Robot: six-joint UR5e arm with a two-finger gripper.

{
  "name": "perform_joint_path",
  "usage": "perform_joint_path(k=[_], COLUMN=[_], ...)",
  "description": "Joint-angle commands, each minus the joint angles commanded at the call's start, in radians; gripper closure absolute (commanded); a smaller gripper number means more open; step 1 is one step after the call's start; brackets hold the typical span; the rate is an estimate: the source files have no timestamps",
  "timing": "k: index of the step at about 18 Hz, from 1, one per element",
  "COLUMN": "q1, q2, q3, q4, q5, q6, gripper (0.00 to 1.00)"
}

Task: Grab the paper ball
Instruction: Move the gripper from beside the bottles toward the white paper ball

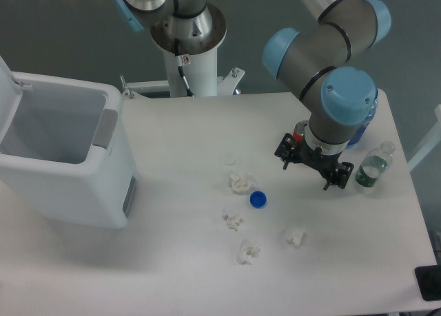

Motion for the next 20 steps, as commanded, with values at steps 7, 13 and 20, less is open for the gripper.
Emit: perform_joint_path(k=[7,13,20], q1=[-0.003,-0.038,-0.116], q2=[0.011,0.029,-0.028], q3=[-0.053,-0.107,-0.112], q4=[0.003,0.043,0.061], q5=[-0.014,-0.014,-0.032], q6=[-0.070,-0.218,-0.406], gripper=[0.00,0.00,0.00])
